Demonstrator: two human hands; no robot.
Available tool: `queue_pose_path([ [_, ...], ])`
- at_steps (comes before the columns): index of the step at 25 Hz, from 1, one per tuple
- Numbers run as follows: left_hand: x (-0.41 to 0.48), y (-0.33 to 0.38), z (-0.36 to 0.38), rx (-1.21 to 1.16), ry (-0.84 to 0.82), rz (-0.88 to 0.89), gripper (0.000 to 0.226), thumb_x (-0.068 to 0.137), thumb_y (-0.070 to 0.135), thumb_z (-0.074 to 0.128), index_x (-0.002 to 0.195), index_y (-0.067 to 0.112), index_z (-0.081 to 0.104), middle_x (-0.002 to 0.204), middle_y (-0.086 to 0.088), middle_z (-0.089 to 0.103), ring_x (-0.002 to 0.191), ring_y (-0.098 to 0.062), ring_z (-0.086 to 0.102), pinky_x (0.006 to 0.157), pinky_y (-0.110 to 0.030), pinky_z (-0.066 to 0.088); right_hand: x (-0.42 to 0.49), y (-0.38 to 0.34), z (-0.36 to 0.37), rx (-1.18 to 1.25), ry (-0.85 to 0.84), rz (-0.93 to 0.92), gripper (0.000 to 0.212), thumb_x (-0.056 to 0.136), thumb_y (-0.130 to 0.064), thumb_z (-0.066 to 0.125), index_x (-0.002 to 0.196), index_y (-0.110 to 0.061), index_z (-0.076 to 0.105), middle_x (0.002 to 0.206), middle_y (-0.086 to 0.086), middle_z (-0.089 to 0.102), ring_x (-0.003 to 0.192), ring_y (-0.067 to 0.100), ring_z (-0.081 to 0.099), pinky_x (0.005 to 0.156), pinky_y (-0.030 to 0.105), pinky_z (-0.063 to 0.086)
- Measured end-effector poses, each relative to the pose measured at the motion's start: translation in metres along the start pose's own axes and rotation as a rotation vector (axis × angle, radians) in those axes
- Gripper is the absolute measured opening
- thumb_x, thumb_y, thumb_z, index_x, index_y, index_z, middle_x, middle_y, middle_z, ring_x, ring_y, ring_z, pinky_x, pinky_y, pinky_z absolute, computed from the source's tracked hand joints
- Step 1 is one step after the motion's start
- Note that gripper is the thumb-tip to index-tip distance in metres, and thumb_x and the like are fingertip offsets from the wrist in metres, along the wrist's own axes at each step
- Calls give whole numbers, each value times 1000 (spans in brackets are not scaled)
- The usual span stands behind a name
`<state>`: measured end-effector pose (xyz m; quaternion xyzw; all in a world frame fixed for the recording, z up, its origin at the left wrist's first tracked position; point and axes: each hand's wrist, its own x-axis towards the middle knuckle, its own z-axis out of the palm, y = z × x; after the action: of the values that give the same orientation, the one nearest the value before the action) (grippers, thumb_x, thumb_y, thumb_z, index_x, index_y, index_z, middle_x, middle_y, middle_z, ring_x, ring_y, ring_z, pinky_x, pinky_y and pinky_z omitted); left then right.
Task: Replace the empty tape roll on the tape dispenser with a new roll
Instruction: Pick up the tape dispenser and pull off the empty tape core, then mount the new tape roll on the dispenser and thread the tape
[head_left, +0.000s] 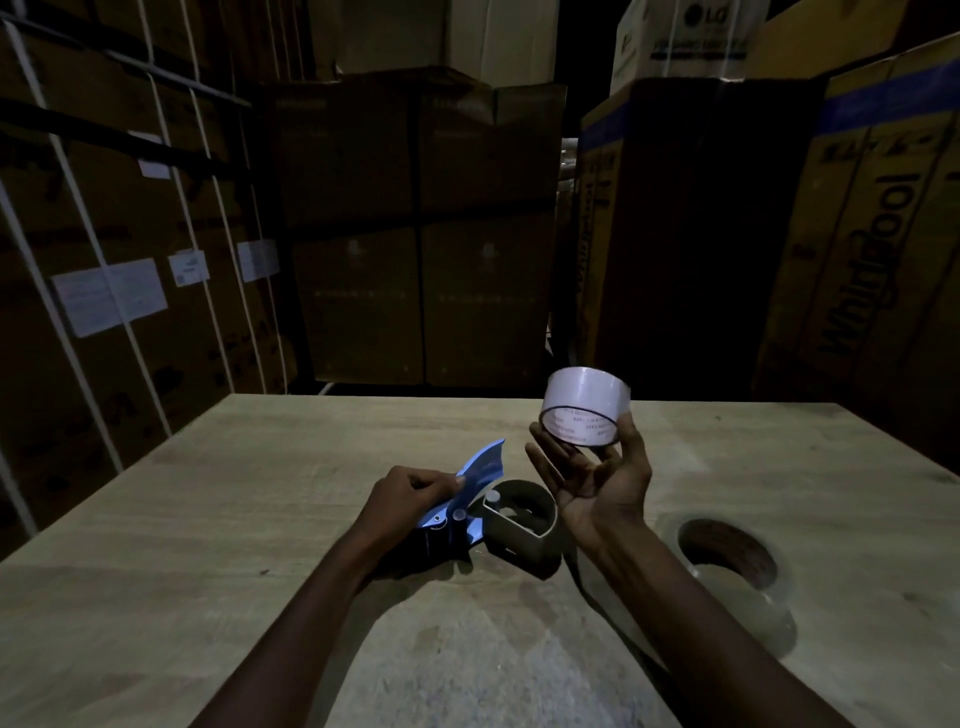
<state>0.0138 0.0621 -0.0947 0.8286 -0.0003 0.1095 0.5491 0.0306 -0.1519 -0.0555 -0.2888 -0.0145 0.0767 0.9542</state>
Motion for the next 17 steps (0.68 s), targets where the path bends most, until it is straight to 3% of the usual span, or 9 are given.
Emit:
queue_pose_path([
  [5,2,-3,0,4,-9,12,13,83,31,69,75,31,79,87,4,78,89,-8,70,77,-27,50,2,-1,-1,20,72,-18,50,83,-49,55,103,-4,58,96,28,70,97,41,66,75,45,59],
  [7,2,-4,-1,-2,-16,5,12,83,33,69,78,29,80,88,3,78,90,-10,70,78,-27,49,2,0,-1,-1,76,-28,50,83,-50,55,104,-4,58,89,25,72,92,39,68,74,43,60],
  [12,0,-2,-1,-39,-38,-18,16,83,32,68,84,23,80,89,2,78,90,-10,70,81,-29,50,7,-2,-2,-218,72,-79,63,74,-47,64,124,-12,47,118,24,58,96,36,65,73,42,59],
  [14,-1,0,-1,-54,-66,-23,17,83,33,67,82,23,81,89,1,78,90,-12,71,83,-32,50,11,-8,0,-409,123,-221,52,80,-29,65,126,-22,42,129,20,47,107,38,57,77,49,57],
  [17,-2,1,2,-23,-98,-18,20,84,34,66,78,21,81,87,0,79,89,-11,70,83,-35,50,22,-17,4,-866,233,-465,64,75,-18,72,130,-30,41,137,13,44,119,33,48,88,53,53],
])
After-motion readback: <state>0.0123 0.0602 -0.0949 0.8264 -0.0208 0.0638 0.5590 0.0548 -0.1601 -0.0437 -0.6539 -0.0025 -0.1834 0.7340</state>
